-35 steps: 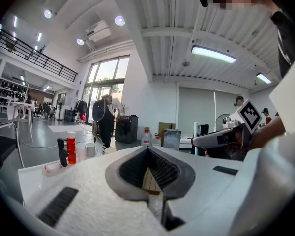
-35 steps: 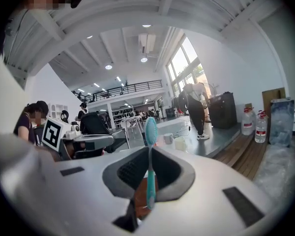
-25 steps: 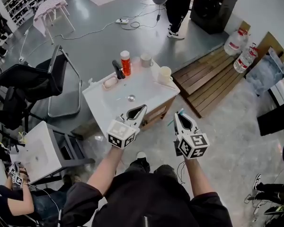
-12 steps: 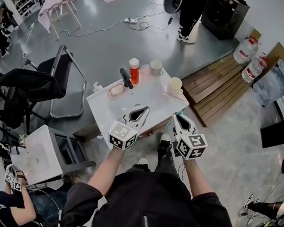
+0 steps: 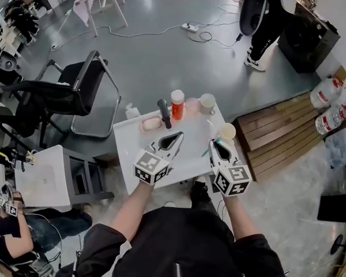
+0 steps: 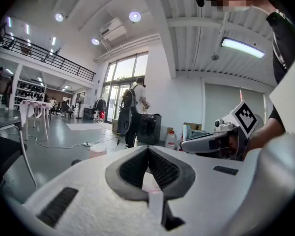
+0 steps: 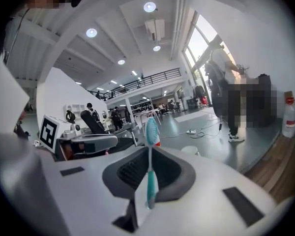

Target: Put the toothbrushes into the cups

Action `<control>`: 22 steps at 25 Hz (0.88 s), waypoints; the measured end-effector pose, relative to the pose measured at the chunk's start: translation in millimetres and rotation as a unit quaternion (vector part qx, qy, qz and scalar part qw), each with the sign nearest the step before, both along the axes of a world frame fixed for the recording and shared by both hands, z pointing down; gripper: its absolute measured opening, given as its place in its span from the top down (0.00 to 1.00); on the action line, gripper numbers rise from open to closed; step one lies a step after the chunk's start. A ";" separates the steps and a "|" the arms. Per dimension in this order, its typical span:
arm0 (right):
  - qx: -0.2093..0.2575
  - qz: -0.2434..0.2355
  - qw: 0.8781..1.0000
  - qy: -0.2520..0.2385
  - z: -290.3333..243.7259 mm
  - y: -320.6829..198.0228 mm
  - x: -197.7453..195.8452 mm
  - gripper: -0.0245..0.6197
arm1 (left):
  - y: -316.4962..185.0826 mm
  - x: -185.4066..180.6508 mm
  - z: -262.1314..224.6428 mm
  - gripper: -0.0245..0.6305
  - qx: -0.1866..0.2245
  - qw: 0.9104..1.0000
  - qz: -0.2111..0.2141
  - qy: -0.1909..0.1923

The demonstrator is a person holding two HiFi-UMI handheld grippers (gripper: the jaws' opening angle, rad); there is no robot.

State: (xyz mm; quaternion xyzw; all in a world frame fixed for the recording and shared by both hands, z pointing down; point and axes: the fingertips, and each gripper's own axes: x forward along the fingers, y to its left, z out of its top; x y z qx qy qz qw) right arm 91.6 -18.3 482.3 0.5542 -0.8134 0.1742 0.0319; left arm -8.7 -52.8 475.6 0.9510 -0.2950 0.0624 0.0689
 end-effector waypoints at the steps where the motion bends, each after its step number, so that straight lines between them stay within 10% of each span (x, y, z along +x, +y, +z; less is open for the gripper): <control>1: -0.002 -0.013 1.000 0.001 -1.1 -11.4 2.9 0.93 | -9.0 3.7 -1.2 0.96 -0.002 1.000 -0.012 0.000; 10: -0.027 -0.147 0.989 0.014 6.0 -87.3 4.2 0.93 | -61.7 5.0 0.8 0.96 -0.025 0.991 -0.134 -0.007; 22: -0.043 -0.132 0.990 0.001 12.6 -151.1 -3.4 0.93 | -88.0 -7.9 10.2 0.96 -0.036 0.989 -0.146 -0.007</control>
